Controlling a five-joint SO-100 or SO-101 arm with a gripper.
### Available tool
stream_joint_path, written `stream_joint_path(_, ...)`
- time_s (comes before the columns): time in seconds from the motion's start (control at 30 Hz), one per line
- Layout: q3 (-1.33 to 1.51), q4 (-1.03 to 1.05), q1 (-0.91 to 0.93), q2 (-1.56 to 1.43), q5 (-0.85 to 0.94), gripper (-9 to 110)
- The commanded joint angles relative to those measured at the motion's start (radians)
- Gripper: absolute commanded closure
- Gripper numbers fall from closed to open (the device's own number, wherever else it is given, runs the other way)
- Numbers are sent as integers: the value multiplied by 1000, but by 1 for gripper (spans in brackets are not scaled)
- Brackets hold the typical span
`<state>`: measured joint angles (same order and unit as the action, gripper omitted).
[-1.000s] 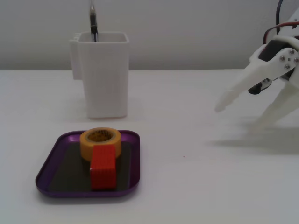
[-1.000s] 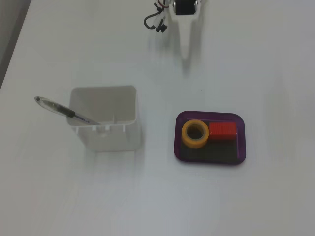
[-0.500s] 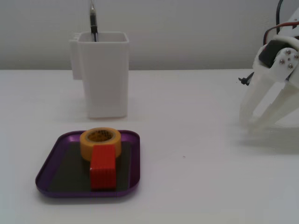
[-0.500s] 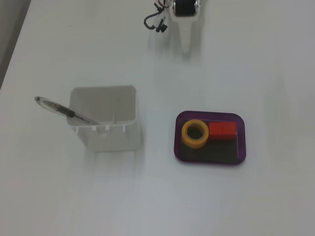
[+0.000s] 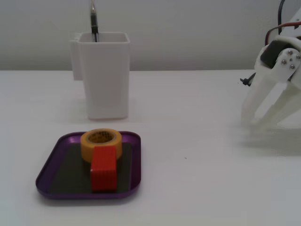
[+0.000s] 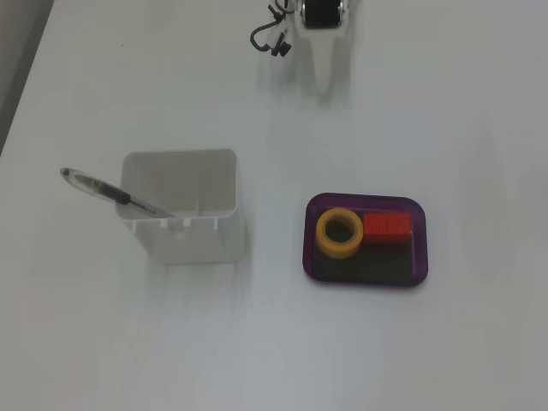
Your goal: Pick up the red cube and place it in the box.
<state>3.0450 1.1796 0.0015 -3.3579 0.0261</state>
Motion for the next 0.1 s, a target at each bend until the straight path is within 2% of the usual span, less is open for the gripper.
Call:
stream_joint_path(0.0, 6, -12, 3, -92, -3, 100)
stream_joint_path(0.07, 6, -12, 3, -92, -3, 100)
